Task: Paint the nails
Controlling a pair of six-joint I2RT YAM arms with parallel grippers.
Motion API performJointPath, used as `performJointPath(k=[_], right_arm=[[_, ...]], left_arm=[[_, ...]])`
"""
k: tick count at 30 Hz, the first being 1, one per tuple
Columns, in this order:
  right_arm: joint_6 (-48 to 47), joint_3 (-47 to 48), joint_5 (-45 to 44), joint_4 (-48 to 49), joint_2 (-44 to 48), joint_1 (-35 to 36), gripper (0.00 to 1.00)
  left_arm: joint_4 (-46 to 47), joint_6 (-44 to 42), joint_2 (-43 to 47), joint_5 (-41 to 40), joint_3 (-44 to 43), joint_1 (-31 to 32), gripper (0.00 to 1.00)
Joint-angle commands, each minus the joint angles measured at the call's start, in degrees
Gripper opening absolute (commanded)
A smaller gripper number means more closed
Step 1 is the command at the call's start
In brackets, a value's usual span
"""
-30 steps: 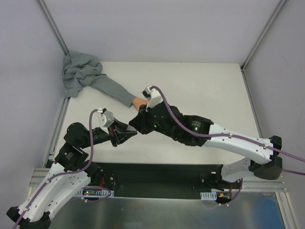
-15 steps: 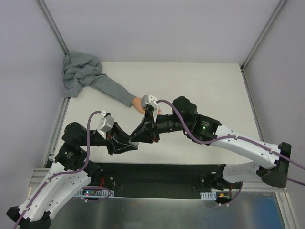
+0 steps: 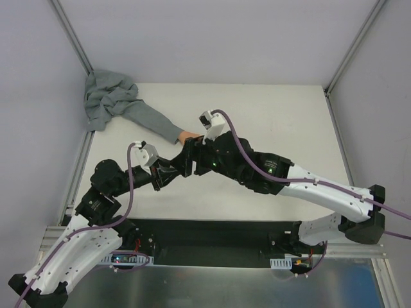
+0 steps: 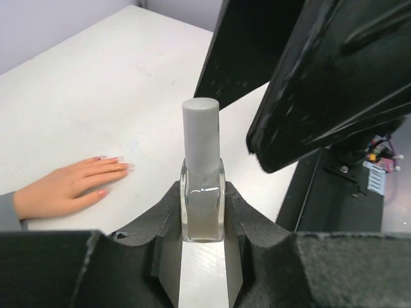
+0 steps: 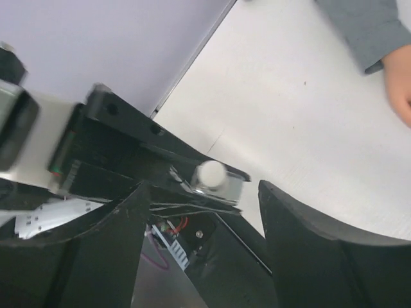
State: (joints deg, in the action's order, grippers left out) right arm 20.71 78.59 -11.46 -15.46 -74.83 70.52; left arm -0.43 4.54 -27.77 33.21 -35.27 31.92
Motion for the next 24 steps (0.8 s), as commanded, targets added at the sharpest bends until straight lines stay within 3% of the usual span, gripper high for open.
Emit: performJointPath(k=[1,3,11,18,22,23,24], right_arm=[[3.81,11.31,-16.55,-9.58,-5.41,3.30,0.65],[4.16,14.74,-17.97,-11.43,-8.21,3.92,0.54],[3.81,19.58,-18.86,-13.72,-12.88,4.36,0.49],[4.17,15.91,-18.16,-11.71,-11.57,4.27,0.40],[-0.74,12.66,-13.69,-7.48,-9.12,3.58,0.12],[-3.63,11.86,-11.85,-6.69,-8.50,2.96,0.00],[-5.75,10.29,-2.60,-2.25,-7.54,2.09,0.00]], left_arm=[[0.69,-5.41,-0.88,-7.37,-2.61,0.33,0.00],[0.69,-5.59,-0.97,-7.98,-2.35,0.33,0.00],[0.69,-4.71,1.22,-7.72,-1.82,0.33,0.00],[0.69,-1.55,2.46,-6.50,-2.00,0.33,0.00],[0.69,-0.15,2.28,-3.60,-2.44,0.33,0.00],[0.69,0.21,2.28,-0.72,-2.53,0.33,0.00],[0.69,0.65,2.02,1.13,-2.79,0.33,0.00]])
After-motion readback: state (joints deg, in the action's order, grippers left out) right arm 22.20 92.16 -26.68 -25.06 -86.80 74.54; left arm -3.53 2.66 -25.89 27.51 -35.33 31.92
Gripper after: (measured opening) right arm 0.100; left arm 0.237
